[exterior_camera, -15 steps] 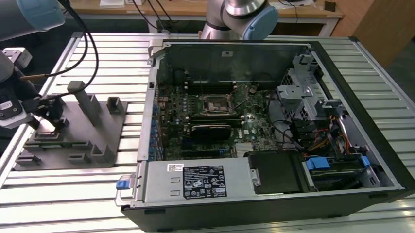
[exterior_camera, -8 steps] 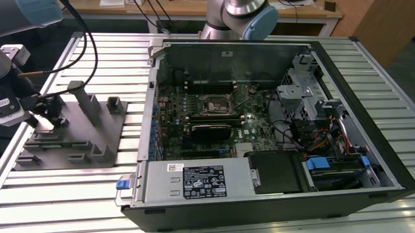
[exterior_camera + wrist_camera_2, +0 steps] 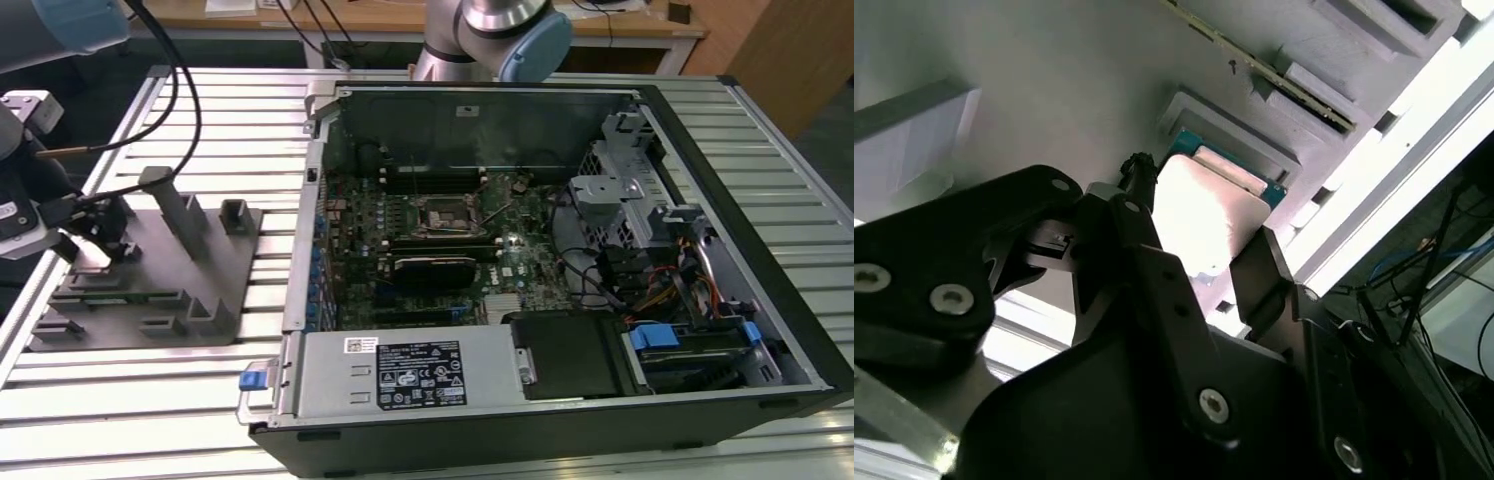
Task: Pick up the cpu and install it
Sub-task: 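Pick up the cpu and move it towards the insertion slot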
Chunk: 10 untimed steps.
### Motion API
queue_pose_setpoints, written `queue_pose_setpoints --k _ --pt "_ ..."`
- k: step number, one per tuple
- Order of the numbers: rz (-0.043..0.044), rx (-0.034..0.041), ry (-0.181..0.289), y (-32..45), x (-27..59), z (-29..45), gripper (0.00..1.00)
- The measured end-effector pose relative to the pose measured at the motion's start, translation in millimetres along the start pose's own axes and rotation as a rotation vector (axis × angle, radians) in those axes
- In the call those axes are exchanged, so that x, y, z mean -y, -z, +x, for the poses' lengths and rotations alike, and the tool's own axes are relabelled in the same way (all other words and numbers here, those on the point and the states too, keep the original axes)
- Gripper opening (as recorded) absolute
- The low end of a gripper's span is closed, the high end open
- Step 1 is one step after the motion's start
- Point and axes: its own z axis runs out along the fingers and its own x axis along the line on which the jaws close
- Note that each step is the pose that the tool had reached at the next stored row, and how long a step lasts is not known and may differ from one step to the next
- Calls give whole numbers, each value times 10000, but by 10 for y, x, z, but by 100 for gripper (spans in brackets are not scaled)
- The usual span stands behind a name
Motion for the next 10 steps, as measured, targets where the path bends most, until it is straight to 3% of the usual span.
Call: queue_pose_setpoints --k 10 --pt "1 -1 0 202 -11 -5 55"
